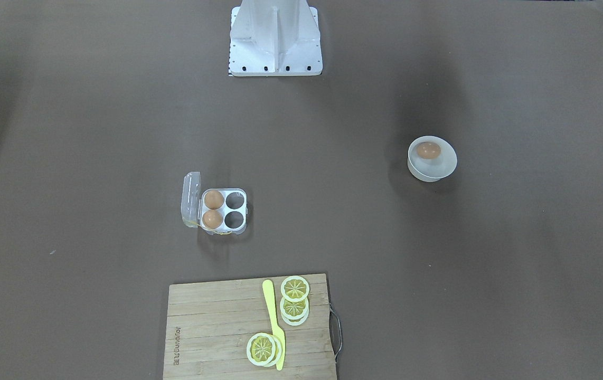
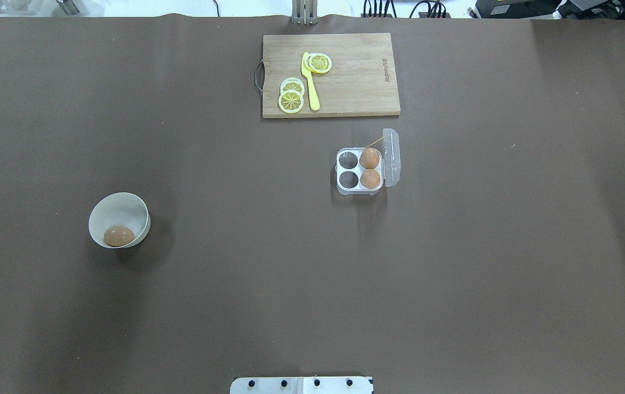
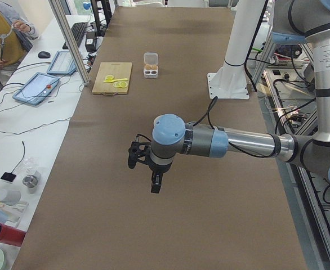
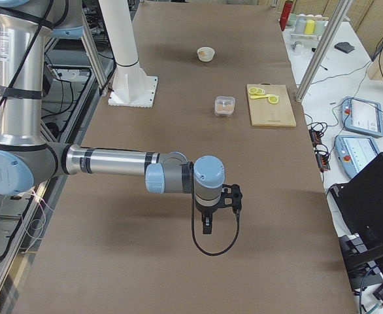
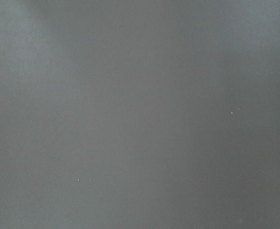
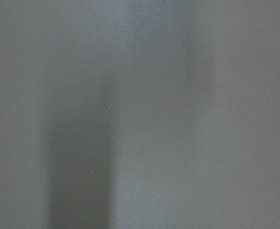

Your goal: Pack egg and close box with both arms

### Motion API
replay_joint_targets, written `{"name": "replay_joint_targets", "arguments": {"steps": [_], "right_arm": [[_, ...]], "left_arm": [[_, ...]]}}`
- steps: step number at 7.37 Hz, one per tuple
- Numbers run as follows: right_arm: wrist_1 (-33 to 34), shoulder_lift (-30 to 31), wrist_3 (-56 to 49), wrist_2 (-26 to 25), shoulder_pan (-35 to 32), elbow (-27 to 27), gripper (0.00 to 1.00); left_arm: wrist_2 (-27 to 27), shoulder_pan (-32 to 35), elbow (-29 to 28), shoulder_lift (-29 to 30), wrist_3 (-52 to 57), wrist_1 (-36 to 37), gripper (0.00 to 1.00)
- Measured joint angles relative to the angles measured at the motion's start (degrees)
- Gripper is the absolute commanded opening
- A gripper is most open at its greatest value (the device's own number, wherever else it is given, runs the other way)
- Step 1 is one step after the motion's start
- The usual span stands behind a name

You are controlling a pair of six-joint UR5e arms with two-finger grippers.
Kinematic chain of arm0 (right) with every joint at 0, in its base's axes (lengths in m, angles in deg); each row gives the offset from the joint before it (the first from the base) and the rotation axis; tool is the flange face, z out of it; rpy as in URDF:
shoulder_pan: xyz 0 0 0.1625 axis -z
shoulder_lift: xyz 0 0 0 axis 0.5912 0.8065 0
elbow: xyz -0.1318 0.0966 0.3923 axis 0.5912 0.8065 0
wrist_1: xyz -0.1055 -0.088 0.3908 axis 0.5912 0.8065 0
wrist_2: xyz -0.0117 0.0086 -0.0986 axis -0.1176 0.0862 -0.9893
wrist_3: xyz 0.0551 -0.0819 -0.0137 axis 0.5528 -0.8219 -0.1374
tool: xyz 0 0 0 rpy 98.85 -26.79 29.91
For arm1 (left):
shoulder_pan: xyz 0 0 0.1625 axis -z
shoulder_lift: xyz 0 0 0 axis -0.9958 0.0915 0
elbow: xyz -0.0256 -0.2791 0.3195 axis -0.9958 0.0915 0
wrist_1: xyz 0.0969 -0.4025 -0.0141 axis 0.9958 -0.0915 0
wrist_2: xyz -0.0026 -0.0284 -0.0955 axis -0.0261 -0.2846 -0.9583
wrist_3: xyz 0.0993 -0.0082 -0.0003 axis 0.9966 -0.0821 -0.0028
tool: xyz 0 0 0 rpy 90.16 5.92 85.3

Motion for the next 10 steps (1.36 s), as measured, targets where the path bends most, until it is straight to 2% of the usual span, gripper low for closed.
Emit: {"name": "replay_joint_targets", "arguments": {"steps": [3,7,10], "right_arm": [[0.0,-0.1,-0.2,1.0,0.2,0.1,1.00],[0.0,0.0,-0.1,3.5,0.5,-1.4,1.00],[-3.1,0.5,0.0,3.7,0.9,-1.2,1.00]], "left_arm": [[-0.1,0.0,-0.1,0.0,0.3,-2.3,0.98],[-4.4,-1.1,1.1,-0.6,0.2,-3.0,0.98],[-5.4,-7.8,1.5,0.1,0.0,-12.2,0.88]]}}
